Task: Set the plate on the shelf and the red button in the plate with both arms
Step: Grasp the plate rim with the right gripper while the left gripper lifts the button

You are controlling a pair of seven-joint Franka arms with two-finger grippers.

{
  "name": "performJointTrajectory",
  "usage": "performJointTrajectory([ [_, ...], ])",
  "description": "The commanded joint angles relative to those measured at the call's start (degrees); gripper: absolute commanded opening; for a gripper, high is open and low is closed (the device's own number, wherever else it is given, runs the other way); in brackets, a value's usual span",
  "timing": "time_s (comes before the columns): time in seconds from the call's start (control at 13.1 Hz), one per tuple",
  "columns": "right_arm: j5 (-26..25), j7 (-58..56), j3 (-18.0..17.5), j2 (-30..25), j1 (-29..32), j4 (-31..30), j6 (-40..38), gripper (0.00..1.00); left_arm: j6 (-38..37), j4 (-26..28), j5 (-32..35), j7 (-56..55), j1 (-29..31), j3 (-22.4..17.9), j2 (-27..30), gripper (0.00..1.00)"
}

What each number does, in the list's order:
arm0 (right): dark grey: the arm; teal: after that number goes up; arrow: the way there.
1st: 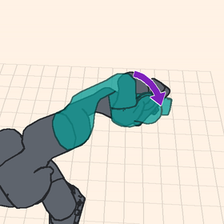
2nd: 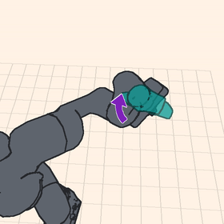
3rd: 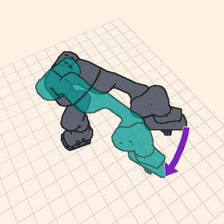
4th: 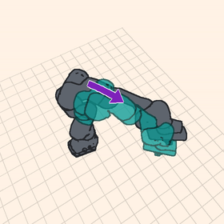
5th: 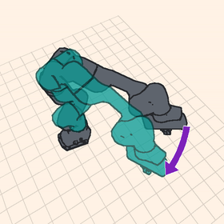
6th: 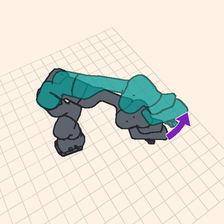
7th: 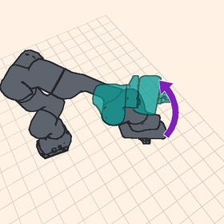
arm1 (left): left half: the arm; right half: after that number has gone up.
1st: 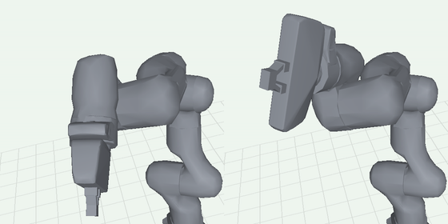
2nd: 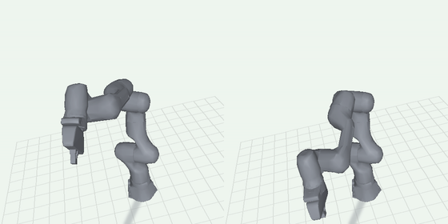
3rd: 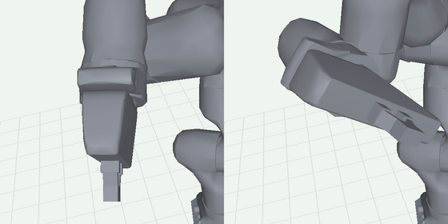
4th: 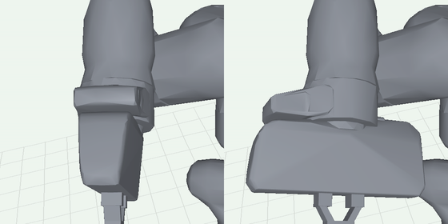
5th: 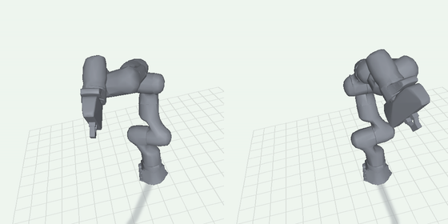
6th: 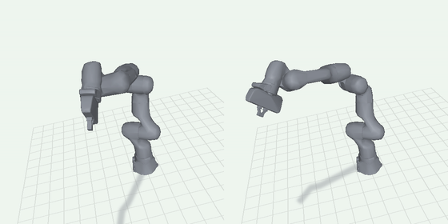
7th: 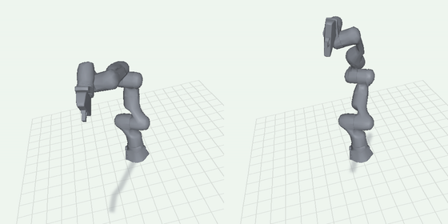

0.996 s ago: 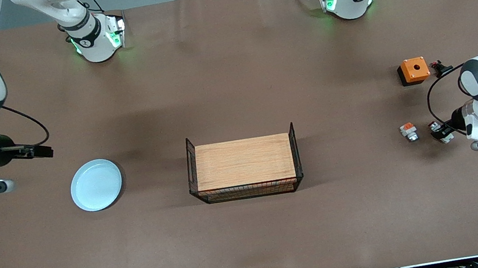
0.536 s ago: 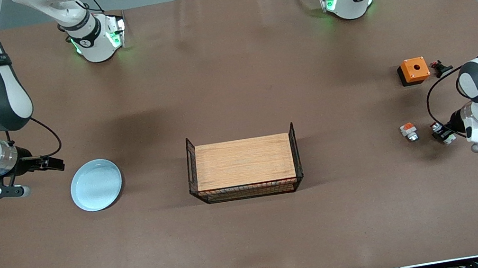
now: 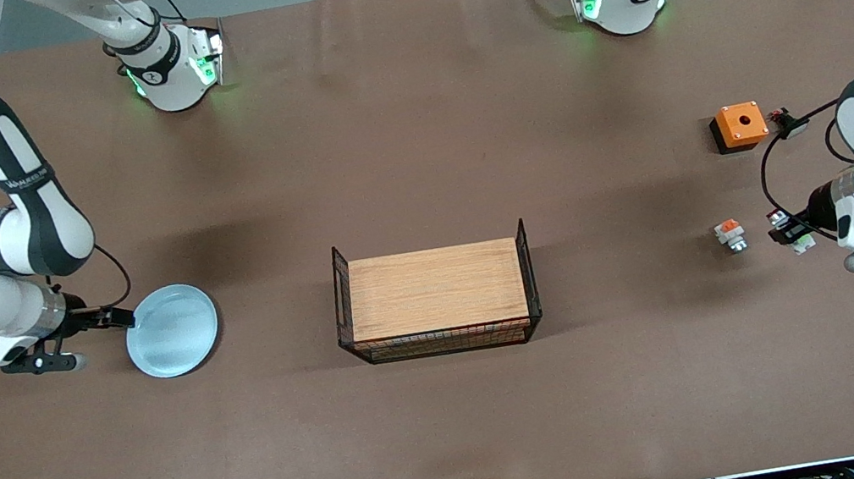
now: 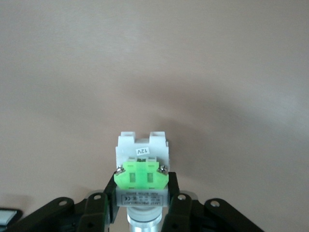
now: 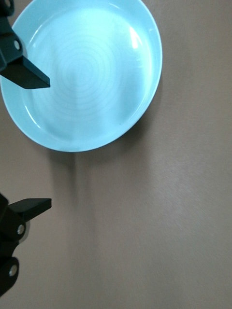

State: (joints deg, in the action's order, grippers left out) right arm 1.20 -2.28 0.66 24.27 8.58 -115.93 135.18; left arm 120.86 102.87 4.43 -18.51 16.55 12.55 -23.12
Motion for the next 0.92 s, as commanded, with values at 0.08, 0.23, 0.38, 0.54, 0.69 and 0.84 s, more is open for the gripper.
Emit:
performJointTrajectory([
  [0.08,3.99,-0.88,-0.66,2.44,0.74,1.06,0.08,0.99,-4.13,-0.04,1.02,-1.27,0.32,4.23,3.08,0.0],
  [0.23,3.99,-0.79,-0.66,4.02,0.65,1.06,2.62,0.97,-5.19,-0.13,1.02,-1.18,0.32,5.64,4.04,0.0],
  [0.38,3.99,-0.79,-0.75,5.17,0.74,1.23,4.21,0.91,-5.98,-0.57,1.02,-1.18,0.32,7.48,4.22,0.0],
  [0.54,4.07,-0.18,-0.75,5.79,0.57,1.67,4.48,0.81,-7.3,-1.53,1.02,-1.0,0.41,8.45,4.4,0.0],
  [0.69,4.08,0.0,-0.66,6.4,0.48,2.37,4.39,0.67,-8.79,-2.24,1.02,-1.09,0.41,9.59,4.4,0.0],
  [0.84,4.42,0.0,-0.75,6.84,0.3,2.9,4.04,0.55,-9.06,-2.5,1.02,-1.53,0.32,11.0,5.1,0.0],
])
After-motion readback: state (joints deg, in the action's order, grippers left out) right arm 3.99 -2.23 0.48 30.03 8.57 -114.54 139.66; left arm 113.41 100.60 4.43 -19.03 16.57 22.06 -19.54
